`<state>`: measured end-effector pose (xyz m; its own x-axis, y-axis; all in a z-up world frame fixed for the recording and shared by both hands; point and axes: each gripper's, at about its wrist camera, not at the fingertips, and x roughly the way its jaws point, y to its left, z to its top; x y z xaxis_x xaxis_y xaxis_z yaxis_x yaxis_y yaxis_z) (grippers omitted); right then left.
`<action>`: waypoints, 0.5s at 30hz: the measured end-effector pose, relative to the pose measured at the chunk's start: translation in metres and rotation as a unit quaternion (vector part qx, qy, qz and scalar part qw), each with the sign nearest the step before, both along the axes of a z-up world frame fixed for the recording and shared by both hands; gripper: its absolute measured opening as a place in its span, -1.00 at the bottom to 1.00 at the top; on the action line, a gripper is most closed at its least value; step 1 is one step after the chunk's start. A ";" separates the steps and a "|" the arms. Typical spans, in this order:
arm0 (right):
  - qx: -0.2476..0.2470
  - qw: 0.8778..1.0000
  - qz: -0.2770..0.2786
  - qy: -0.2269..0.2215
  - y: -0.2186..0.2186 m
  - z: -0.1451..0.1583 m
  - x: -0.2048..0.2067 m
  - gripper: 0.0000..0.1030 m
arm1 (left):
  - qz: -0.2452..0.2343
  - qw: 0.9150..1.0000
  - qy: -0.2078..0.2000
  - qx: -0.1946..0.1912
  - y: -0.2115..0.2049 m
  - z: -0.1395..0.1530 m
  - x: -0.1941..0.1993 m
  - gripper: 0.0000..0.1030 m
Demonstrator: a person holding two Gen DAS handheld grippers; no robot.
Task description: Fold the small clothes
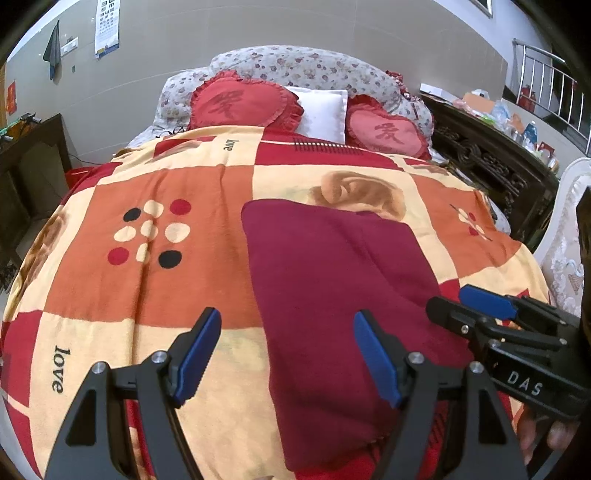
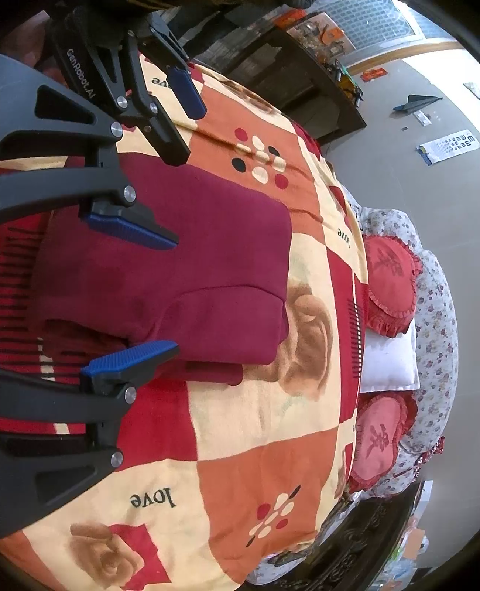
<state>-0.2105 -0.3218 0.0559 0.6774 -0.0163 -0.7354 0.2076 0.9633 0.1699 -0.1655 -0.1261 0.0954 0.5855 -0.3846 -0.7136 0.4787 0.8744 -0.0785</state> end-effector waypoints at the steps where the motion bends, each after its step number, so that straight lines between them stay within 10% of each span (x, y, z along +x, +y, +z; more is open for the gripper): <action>1: 0.002 1.000 0.001 0.000 0.000 0.000 0.000 0.52 | 0.000 1.000 0.002 -0.002 0.000 0.000 0.001 0.51; 15: 0.005 1.000 0.005 0.006 0.004 -0.007 0.008 0.53 | 0.007 1.000 0.013 0.000 0.005 -0.009 0.009 0.51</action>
<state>-0.2027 -0.3177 0.0487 0.6682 -0.0022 -0.7440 0.2011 0.9633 0.1778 -0.1561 -0.1210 0.0863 0.5727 -0.3763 -0.7283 0.4644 0.8810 -0.0900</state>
